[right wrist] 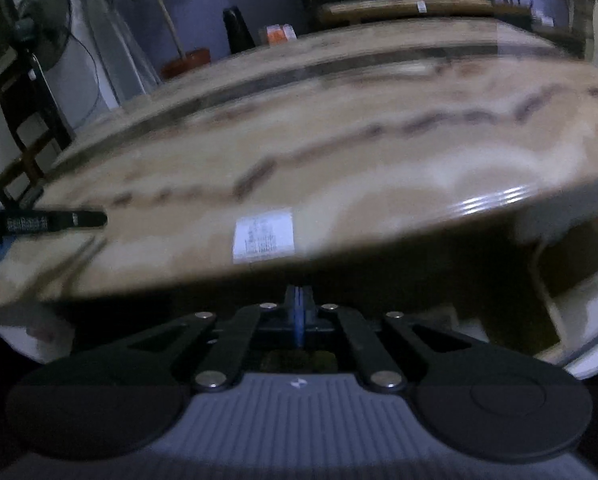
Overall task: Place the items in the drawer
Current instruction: 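Push the drawer front shut with both closed grippers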
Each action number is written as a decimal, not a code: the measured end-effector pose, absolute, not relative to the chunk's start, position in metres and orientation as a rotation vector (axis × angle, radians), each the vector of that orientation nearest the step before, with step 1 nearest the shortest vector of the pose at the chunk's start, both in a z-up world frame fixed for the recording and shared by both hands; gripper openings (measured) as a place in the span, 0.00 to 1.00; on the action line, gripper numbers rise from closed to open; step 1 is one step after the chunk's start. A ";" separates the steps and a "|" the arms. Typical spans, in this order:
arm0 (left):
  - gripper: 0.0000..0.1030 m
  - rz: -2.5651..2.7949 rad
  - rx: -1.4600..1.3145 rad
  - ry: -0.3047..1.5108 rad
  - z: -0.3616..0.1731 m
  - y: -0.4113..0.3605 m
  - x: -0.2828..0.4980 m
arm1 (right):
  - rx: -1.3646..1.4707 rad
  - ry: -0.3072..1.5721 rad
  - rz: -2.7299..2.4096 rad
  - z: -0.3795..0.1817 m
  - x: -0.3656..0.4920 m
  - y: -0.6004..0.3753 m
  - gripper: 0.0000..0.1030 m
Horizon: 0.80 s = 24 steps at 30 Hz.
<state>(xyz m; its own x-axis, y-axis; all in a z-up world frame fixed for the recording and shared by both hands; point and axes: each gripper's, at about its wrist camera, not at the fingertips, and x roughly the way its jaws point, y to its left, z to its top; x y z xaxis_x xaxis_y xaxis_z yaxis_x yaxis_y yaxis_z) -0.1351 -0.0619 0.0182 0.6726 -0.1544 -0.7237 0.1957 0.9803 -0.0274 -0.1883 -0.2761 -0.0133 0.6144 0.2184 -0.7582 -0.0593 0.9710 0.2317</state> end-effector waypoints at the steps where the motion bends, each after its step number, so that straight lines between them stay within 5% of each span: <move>1: 0.15 -0.220 0.056 0.812 0.017 -0.065 -0.139 | 0.188 0.919 0.153 -0.018 -0.191 -0.276 0.01; 16: 0.15 -0.408 0.153 0.914 -0.021 -0.107 -0.199 | 0.143 1.254 0.034 -0.081 -0.231 -0.275 0.01; 24: 0.15 -0.322 0.104 1.004 -0.041 -0.098 -0.192 | 0.194 1.278 -0.018 -0.101 -0.231 -0.283 0.01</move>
